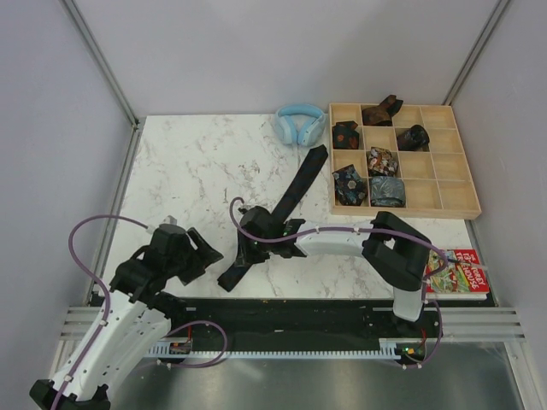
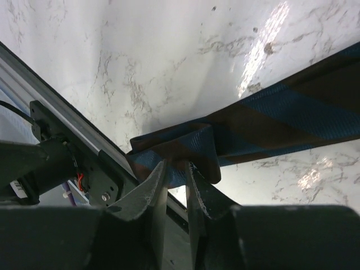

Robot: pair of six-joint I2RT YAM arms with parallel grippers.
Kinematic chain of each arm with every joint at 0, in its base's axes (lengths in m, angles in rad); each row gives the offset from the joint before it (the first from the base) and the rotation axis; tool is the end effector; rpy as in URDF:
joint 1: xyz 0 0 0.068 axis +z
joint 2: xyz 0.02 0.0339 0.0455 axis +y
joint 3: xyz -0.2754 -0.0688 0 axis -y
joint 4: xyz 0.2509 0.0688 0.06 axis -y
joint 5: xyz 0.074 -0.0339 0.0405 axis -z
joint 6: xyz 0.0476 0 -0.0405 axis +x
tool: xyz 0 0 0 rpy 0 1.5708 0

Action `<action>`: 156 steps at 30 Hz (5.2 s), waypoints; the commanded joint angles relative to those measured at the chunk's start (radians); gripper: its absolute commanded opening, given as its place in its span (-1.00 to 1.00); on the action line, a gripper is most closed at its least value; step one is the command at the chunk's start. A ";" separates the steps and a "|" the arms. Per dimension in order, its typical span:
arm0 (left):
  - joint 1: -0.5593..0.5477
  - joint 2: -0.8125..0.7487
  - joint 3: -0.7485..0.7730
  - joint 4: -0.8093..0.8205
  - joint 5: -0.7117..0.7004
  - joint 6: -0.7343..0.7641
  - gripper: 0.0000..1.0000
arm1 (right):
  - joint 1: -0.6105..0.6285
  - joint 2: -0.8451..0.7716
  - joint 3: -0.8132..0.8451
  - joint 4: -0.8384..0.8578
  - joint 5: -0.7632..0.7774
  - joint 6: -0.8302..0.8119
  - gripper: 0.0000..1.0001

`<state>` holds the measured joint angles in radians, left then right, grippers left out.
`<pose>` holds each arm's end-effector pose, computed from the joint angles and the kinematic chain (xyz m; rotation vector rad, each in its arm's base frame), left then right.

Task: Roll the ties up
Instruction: Roll the tie at the center of the board.

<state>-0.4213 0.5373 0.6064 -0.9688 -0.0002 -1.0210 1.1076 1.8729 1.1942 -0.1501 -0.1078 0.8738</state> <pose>0.0960 -0.0430 0.2364 -0.7605 2.4595 -0.5926 0.1817 0.3753 0.1762 -0.3663 2.6394 0.9456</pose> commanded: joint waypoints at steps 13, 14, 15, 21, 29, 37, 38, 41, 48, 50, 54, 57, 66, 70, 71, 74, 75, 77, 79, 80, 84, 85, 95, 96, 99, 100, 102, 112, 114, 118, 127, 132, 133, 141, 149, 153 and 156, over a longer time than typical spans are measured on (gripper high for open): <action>-0.025 -0.007 -0.066 0.022 -0.092 -0.151 0.45 | -0.072 0.063 -0.031 0.113 -0.084 -0.018 -0.51; -0.025 0.000 -0.071 0.033 -0.098 -0.152 0.43 | -0.072 0.058 -0.033 0.115 -0.084 -0.019 -0.51; -0.025 0.009 -0.073 0.047 -0.103 -0.151 0.40 | -0.074 0.057 -0.035 0.115 -0.082 -0.021 -0.51; -0.025 0.130 -0.057 0.148 -0.159 -0.085 0.17 | -0.080 -0.006 -0.028 0.087 -0.086 -0.032 -0.49; -0.025 0.245 -0.092 0.272 -0.109 -0.030 -0.08 | -0.069 -0.172 -0.112 0.024 -0.043 -0.042 -0.47; -0.025 0.270 -0.152 0.311 -0.084 -0.002 -0.17 | 0.064 -0.138 -0.179 0.056 -0.021 -0.006 -0.45; -0.025 0.270 -0.158 0.320 -0.077 -0.002 -0.18 | 0.070 -0.130 -0.186 0.063 -0.023 -0.001 -0.44; -0.025 0.276 -0.171 0.329 -0.057 0.007 -0.21 | 0.086 -0.083 -0.188 0.086 -0.029 0.001 -0.40; -0.025 0.270 -0.201 0.340 -0.012 0.004 -0.24 | 0.090 0.011 -0.145 0.103 -0.039 -0.022 -0.37; -0.025 0.270 -0.214 0.354 -0.004 -0.001 -0.26 | 0.089 0.026 -0.133 0.106 -0.039 -0.024 -0.38; -0.025 0.262 -0.229 0.360 0.071 -0.011 -0.29 | 0.090 0.063 -0.108 0.116 -0.044 -0.030 -0.38; -0.025 0.236 -0.241 0.358 0.107 -0.028 -0.29 | 0.089 0.083 -0.097 0.126 -0.046 -0.035 -0.38; -0.025 0.205 -0.272 0.337 0.158 -0.070 -0.29 | 0.089 0.104 -0.077 0.130 -0.043 -0.039 -0.38; -0.025 0.188 -0.269 0.323 0.132 -0.088 -0.16 | 0.089 0.077 -0.106 0.127 -0.043 -0.039 -0.39; -0.025 0.184 -0.266 0.320 0.125 -0.091 -0.04 | 0.089 0.059 -0.113 0.126 -0.043 -0.041 -0.39; -0.025 0.173 -0.249 0.312 0.091 -0.091 0.24 | 0.087 0.025 -0.125 0.100 -0.049 -0.061 -0.39; -0.025 0.171 -0.240 0.309 0.083 -0.090 0.32 | 0.086 0.016 -0.124 0.074 -0.049 -0.067 -0.39; -0.024 0.164 -0.229 0.289 0.071 -0.094 0.44 | 0.086 -0.018 -0.127 0.047 -0.049 -0.087 -0.39; -0.024 0.153 -0.215 0.268 0.048 -0.112 0.45 | 0.086 -0.046 -0.137 0.020 -0.058 -0.101 -0.39; -0.024 0.144 -0.212 0.248 0.042 -0.120 0.45 | 0.081 -0.072 -0.140 0.012 -0.064 -0.105 -0.39; -0.025 0.044 -0.247 0.216 0.045 -0.166 0.39 | 0.067 -0.135 -0.157 -0.026 -0.096 -0.128 -0.44; -0.027 0.026 -0.257 0.211 0.045 -0.188 0.36 | 0.060 -0.158 -0.159 -0.029 -0.104 -0.130 -0.47; -0.034 -0.108 -0.261 0.107 0.017 -0.271 0.32 | -0.025 -0.127 -0.045 -0.039 -0.174 -0.139 -0.63; -0.036 -0.108 -0.261 0.104 0.020 -0.272 0.31 | -0.032 -0.117 -0.035 -0.037 -0.185 -0.141 -0.64; -0.043 -0.108 -0.257 0.094 0.028 -0.272 0.29 | -0.058 -0.069 0.010 -0.036 -0.201 -0.144 -0.67; -0.048 -0.108 -0.257 0.094 0.029 -0.272 0.29 | -0.064 -0.057 0.018 -0.034 -0.211 -0.145 -0.68; -0.050 -0.103 -0.251 0.093 0.028 -0.271 0.29 | -0.080 -0.021 0.037 -0.028 -0.220 -0.147 -0.69; -0.053 -0.079 -0.221 0.071 0.035 -0.249 0.23 | -0.095 0.051 0.036 0.003 -0.248 -0.148 -0.71; -0.054 -0.074 -0.220 0.073 0.042 -0.245 0.22 | -0.101 0.057 0.028 0.014 -0.254 -0.150 -0.71; -0.068 -0.040 -0.223 0.088 0.055 -0.225 0.18 | -0.123 0.087 0.018 0.032 -0.259 -0.153 -0.72; -0.109 0.009 -0.257 0.125 0.059 -0.231 0.20 | -0.150 0.126 0.013 0.069 -0.296 -0.148 -0.73; -0.109 0.010 -0.284 0.162 0.052 -0.243 0.21 | -0.150 0.135 0.016 0.076 -0.306 -0.144 -0.73; -0.109 0.012 -0.289 0.168 0.046 -0.243 0.21 | -0.150 0.135 0.015 0.080 -0.309 -0.144 -0.73; -0.114 0.078 -0.300 0.246 0.014 -0.272 0.11 | -0.152 0.149 -0.002 0.098 -0.316 -0.148 -0.72; -0.166 0.202 -0.283 0.314 -0.027 -0.297 0.06 | -0.158 0.157 -0.038 0.144 -0.332 -0.137 -0.73; -0.233 0.256 -0.252 0.302 -0.070 -0.327 -0.06 | -0.164 0.163 -0.048 0.170 -0.337 -0.131 -0.74; -0.261 0.297 -0.240 0.297 -0.099 -0.349 -0.13 | -0.164 0.160 -0.064 0.188 -0.345 -0.121 -0.73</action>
<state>-0.6483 0.7921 0.3370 -0.6811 -0.0265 -1.3033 0.9447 2.0087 1.1618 0.0032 -0.4553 0.7494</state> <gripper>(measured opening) 0.458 0.134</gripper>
